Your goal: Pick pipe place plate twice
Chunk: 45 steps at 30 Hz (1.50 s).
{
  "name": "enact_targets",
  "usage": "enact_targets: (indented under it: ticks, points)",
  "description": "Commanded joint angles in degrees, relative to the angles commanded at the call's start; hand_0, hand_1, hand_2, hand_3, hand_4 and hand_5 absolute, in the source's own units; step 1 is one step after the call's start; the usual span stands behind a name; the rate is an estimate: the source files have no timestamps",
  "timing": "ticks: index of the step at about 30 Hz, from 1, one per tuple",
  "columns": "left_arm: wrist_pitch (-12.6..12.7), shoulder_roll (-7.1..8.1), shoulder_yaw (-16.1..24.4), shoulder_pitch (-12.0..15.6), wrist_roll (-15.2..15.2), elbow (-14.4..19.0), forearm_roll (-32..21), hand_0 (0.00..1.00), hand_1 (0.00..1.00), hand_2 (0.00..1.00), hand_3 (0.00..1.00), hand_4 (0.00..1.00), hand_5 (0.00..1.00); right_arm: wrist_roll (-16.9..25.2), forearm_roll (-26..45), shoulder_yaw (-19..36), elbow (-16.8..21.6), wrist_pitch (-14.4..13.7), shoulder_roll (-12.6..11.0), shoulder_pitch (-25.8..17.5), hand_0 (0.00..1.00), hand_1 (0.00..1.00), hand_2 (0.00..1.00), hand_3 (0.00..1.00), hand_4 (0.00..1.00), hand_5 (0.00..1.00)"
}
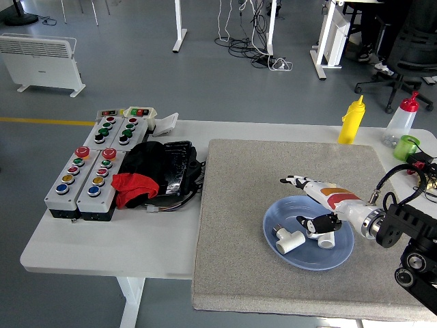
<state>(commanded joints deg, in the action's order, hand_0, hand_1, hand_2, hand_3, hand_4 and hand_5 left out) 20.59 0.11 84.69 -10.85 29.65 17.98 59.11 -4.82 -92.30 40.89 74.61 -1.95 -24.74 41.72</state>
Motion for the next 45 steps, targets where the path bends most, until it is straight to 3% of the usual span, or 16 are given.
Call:
enact_targets:
  ticks: [3, 4, 9, 10, 15, 16, 21, 22, 26, 36, 45]
  points:
    - [-0.1, 0.03, 0.1, 0.0, 0.0, 0.0, 0.2, 0.730, 0.686, 0.685, 0.730, 0.408, 0.998, 1.5, 5.2, 3.3, -1.7, -4.3, 0.3, -1.5, 0.914, 0.890, 0.995, 0.941, 0.662, 0.157]
    - [-0.1, 0.03, 0.2, 0.0, 0.0, 0.0, 0.3, 0.730, 0.686, 0.685, 0.730, 0.408, 0.998, 1.7, 7.0, 3.9, -1.9, -5.4, 0.4, -1.7, 0.864, 0.849, 0.956, 0.872, 0.471, 0.104]
    - [-0.3, 0.03, 0.5, 0.3, 0.2, 0.1, 0.9, 0.730, 0.686, 0.685, 0.730, 0.408, 0.998, 4.3, 16.5, 8.8, -4.0, -10.3, 0.8, -5.0, 0.864, 0.849, 0.956, 0.872, 0.471, 0.104]
    - [-0.3, 0.01, 0.6, 0.4, 0.3, 0.1, 1.0, 0.730, 0.686, 0.687, 0.730, 0.408, 0.998, 5.0, 19.1, 10.2, -4.0, -11.2, 0.9, -6.1, 0.857, 0.837, 0.943, 0.861, 0.423, 0.132]
    - [-0.3, -0.06, 0.9, 0.9, 0.5, 0.1, 1.6, 0.730, 0.686, 0.687, 0.730, 0.408, 0.998, 7.1, 29.8, 16.7, -1.9, -13.8, 2.0, -11.2, 0.857, 0.837, 0.943, 0.861, 0.423, 0.132]
    - [-0.3, -0.07, 1.0, 1.0, 0.5, 0.2, 1.8, 0.729, 0.687, 0.688, 0.730, 0.407, 0.998, 7.4, 32.2, 18.1, -1.5, -14.0, 2.3, -12.4, 0.834, 0.819, 0.910, 0.859, 0.411, 0.189]
    - [-0.6, -0.06, 1.7, 1.4, 0.9, 0.2, 3.1, 0.729, 0.687, 0.688, 0.730, 0.407, 0.998, 7.6, 40.1, 23.7, 0.2, -13.9, 4.4, -16.7, 0.834, 0.819, 0.910, 0.859, 0.411, 0.189]
    - [-0.6, -0.05, 1.9, 1.5, 1.0, 0.3, 3.4, 0.729, 0.687, 0.687, 0.731, 0.406, 0.998, 7.2, 42.2, 25.4, 0.5, -13.6, 5.1, -17.9, 0.826, 0.806, 0.886, 0.856, 0.427, 0.242]
    - [-0.7, -0.10, 2.4, 2.0, 1.4, 0.4, 4.3, 0.729, 0.687, 0.687, 0.731, 0.406, 0.998, 5.7, 48.8, 31.4, 1.3, -12.8, 7.5, -21.7, 0.826, 0.806, 0.886, 0.856, 0.427, 0.242]
    - [-0.8, -0.04, 2.0, 2.1, 1.1, 0.2, 3.7, 0.731, 0.687, 0.689, 0.733, 0.405, 0.998, 4.8, 60.4, 41.9, 3.0, -12.2, 10.2, -29.3, 0.803, 0.775, 0.839, 0.830, 0.441, 0.290]
    - [-0.8, 0.20, 1.8, 1.3, 0.5, 0.0, 2.9, 0.730, 0.687, 0.689, 0.732, 0.404, 0.998, 6.1, 62.4, 44.7, 3.8, -11.2, 10.8, -32.7, 0.788, 0.766, 0.824, 0.823, 0.450, 0.318]
